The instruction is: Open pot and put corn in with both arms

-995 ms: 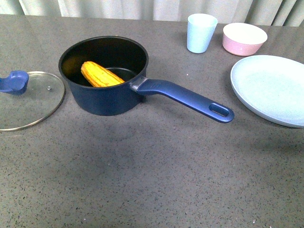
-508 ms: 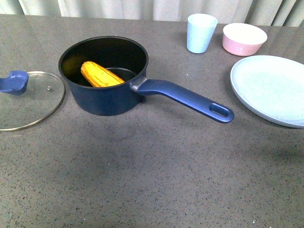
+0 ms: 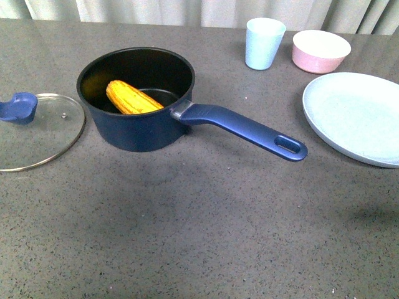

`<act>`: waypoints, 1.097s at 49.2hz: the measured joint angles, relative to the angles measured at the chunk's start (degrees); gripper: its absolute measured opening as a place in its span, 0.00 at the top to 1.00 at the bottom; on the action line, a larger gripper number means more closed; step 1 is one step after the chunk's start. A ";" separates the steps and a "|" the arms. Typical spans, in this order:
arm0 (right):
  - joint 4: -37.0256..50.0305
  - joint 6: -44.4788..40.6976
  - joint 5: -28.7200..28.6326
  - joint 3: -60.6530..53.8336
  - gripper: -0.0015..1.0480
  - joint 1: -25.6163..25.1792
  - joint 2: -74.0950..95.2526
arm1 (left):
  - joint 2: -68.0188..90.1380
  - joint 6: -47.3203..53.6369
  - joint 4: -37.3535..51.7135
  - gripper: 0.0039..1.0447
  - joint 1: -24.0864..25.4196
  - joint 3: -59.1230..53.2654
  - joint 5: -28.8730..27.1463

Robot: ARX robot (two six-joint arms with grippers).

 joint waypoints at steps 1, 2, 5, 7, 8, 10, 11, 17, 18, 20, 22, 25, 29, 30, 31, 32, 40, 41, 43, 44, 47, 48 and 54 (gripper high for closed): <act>-3.02 0.00 0.11 0.00 0.98 0.00 -2.43 | 0.00 0.00 0.00 0.08 0.00 0.00 0.00; -4.13 0.00 0.17 0.00 0.98 0.02 -3.76 | 0.00 0.00 0.00 0.08 0.00 0.00 -0.02; -4.90 0.00 0.09 0.00 0.98 0.00 -5.90 | 0.00 0.00 0.00 0.08 0.00 0.00 0.00; -4.98 0.00 0.13 0.00 0.98 0.02 -5.99 | 0.00 0.00 0.00 0.08 0.00 0.00 0.00; -4.98 0.00 0.09 0.00 0.98 0.00 -6.01 | 0.00 0.00 0.00 0.08 0.00 0.00 0.00; -5.03 0.00 0.11 0.00 0.98 0.02 -6.05 | 0.00 0.00 0.00 0.08 0.00 0.00 0.00; -5.05 0.00 0.09 0.00 0.98 0.02 -6.08 | 0.00 0.00 0.00 0.08 0.00 0.00 0.00; -5.07 0.00 0.09 0.00 0.98 0.02 -6.12 | 0.00 0.00 0.00 0.08 0.00 0.00 0.00; -5.07 0.00 0.11 0.00 0.98 0.02 -6.12 | 0.00 0.00 0.00 0.08 0.00 0.00 0.00; -5.07 -0.04 0.11 0.00 0.96 0.02 -6.12 | 0.00 0.00 0.00 0.08 0.00 0.00 0.00; -5.07 -0.02 0.11 0.00 0.88 0.02 -6.12 | 0.00 0.00 0.00 0.08 0.00 0.00 0.00; -5.07 -0.02 0.09 0.00 0.74 0.02 -6.14 | 0.00 0.00 0.00 0.08 0.00 0.00 0.00; -5.07 -0.02 0.11 0.00 0.59 0.02 -6.14 | 0.00 0.00 0.00 0.08 0.00 0.00 0.00; -5.07 -0.02 0.11 0.00 0.56 0.02 -6.12 | 0.00 0.00 0.00 0.08 0.00 0.00 0.00; -5.07 -0.02 0.09 0.00 0.54 0.00 -6.14 | 0.00 0.00 0.00 0.08 0.00 0.00 0.00; -5.07 -0.02 0.11 0.00 0.51 0.02 -6.14 | 0.00 0.00 0.00 0.08 0.00 0.00 0.00; -5.07 -0.02 0.11 0.00 0.29 0.02 -6.14 | 0.00 0.00 0.00 0.08 0.00 0.00 0.00; -5.07 -0.02 0.11 0.00 0.26 0.02 -6.14 | 0.00 0.00 0.00 0.08 0.00 0.00 0.00; -5.07 -0.02 0.11 0.00 0.21 0.02 -6.14 | 0.00 0.00 0.00 0.08 0.00 0.00 0.00; -5.07 -0.02 0.11 0.00 0.18 0.02 -6.14 | 0.00 0.00 0.00 0.08 0.00 0.00 0.00; -5.07 -0.02 0.11 0.00 0.10 0.02 -6.14 | 0.00 0.00 0.00 0.08 0.00 0.00 0.00; -5.07 0.00 0.11 0.00 0.08 0.02 -6.14 | 0.00 0.00 0.00 0.08 0.00 0.00 0.00; -5.07 -0.02 0.11 0.00 0.09 0.02 -6.14 | 0.00 0.00 0.00 0.08 0.00 0.00 0.00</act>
